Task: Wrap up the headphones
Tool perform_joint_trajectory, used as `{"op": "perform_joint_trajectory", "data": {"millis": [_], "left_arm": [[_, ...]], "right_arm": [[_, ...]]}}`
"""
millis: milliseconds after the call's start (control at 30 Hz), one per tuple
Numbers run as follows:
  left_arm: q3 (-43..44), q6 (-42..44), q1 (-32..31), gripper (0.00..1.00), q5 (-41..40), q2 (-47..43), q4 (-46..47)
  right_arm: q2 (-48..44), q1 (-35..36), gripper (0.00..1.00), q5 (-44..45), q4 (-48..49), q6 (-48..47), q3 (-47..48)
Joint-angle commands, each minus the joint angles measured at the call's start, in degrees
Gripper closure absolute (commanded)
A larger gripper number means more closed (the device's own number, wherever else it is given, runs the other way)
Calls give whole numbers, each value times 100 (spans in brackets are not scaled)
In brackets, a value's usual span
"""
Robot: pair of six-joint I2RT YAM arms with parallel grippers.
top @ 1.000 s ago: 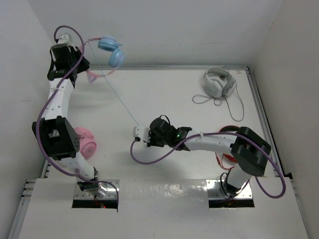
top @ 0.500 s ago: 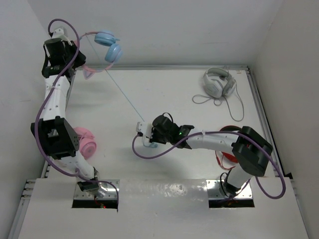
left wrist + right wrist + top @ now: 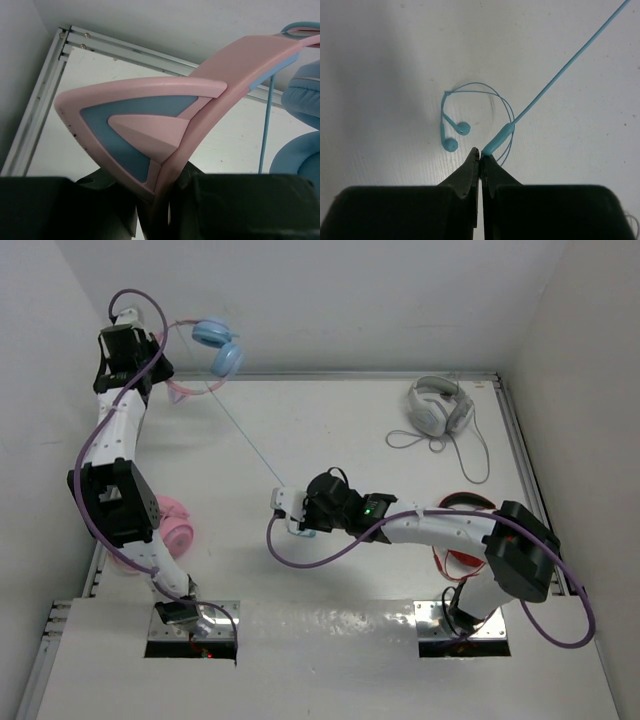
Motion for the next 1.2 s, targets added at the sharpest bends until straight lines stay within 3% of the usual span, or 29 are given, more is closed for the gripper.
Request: {"op": "perform_joint_trajectory", "data": {"millis": [0, 67, 133, 167, 333, 567, 767, 933, 1167], "left_arm": [[-60, 260, -20, 100, -353, -129, 907], [-201, 664, -361, 100, -624, -93, 960], [-734, 1743, -939, 100, -1186, -128, 1064], [-938, 1748, -1117, 100, -1232, -155, 1135], [-1844, 2626, -1681, 100, -768, -532, 1373], [-2389, 3776, -2357, 100, 15, -1393, 443], [-3049, 4682, -3603, 100, -283, -2474, -102], [-2909, 4482, -3896, 100, 76, -2598, -779], [-2241, 3717, -3887, 100, 95, -2747, -1457]], "right_arm": [[-204, 216, 100, -255, -208, 72, 308], [-240, 436, 100, -255, -261, -42, 597], [-327, 524, 100, -657, -375, -43, 1061], [-389, 533, 100, -728, -384, -17, 1195], [-1074, 428, 100, -221, 502, -280, 1398], [-1067, -1039, 100, 430, 1303, 476, 2171], [-785, -1794, 100, 985, 1233, 545, 2918], [-697, -2366, 100, 888, 1058, 845, 3288], [-776, -3210, 100, 994, 1048, 1223, 2902]]}}
